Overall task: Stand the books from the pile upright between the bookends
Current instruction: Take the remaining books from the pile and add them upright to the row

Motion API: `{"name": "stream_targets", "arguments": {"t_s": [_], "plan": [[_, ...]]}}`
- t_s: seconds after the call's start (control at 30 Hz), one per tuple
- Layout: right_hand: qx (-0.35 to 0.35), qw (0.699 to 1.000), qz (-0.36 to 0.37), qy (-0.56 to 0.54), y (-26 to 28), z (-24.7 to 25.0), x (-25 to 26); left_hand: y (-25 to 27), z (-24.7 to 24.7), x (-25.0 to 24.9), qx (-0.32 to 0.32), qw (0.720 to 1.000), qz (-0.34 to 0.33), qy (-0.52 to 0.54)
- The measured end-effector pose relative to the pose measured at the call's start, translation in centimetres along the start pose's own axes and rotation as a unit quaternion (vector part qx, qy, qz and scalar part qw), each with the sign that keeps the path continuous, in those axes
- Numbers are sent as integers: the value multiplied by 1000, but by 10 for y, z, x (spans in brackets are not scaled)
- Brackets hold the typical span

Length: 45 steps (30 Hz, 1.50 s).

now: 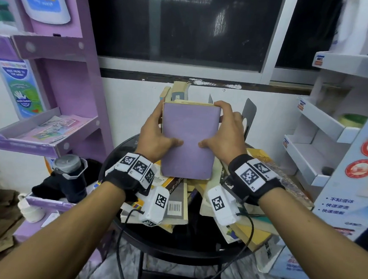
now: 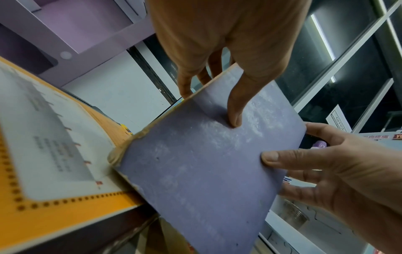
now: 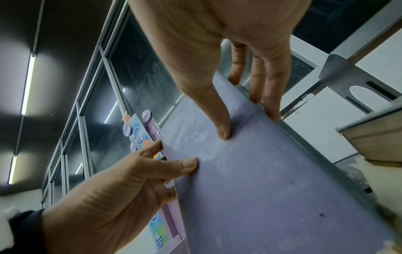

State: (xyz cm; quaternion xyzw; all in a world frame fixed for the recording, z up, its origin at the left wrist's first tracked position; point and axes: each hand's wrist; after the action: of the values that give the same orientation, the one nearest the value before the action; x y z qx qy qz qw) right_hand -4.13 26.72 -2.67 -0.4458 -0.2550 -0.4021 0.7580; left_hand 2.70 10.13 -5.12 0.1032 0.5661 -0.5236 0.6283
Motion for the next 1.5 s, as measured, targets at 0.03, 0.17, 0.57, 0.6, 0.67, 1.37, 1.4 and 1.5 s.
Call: {"name": "stream_targets", "arguments": {"t_s": [0.03,0.17,0.57,0.6,0.67,1.37,1.4,1.5], "plan": [[3,1000,1,-2,0,0,-2,0,-1,0,5,1000,-2,0],[11,1000,-1,-28,-1,-1,-6,-4,-4,1,17,1000,-4,10],[22,994,-29,-104,-6,0,-3,-4,-5,12,50,998,3,35],[31,994,-30,-100,-7,2,-1,-3,-4,11,56,997,2,44],[44,995,-23,-91,-8,5,2,-2,-2,9,65,996,0,63],[122,990,66,-1,-12,-39,40,-21,42,33,15,989,29,141],[137,989,63,0,-14,-37,42,-20,43,34,17,988,30,148],[179,982,57,7,-21,-29,47,-20,45,35,24,987,29,157]]}}
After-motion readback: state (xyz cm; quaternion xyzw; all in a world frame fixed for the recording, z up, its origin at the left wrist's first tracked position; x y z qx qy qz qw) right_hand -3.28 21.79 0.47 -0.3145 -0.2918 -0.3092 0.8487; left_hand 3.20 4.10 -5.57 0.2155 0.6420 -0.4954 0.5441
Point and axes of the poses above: each hand's wrist, its own y-axis away from the middle knuckle, its own z-axis out of the back of the hand, x = y × z, and after that the axes turned 7 degrees about -y, right-handed
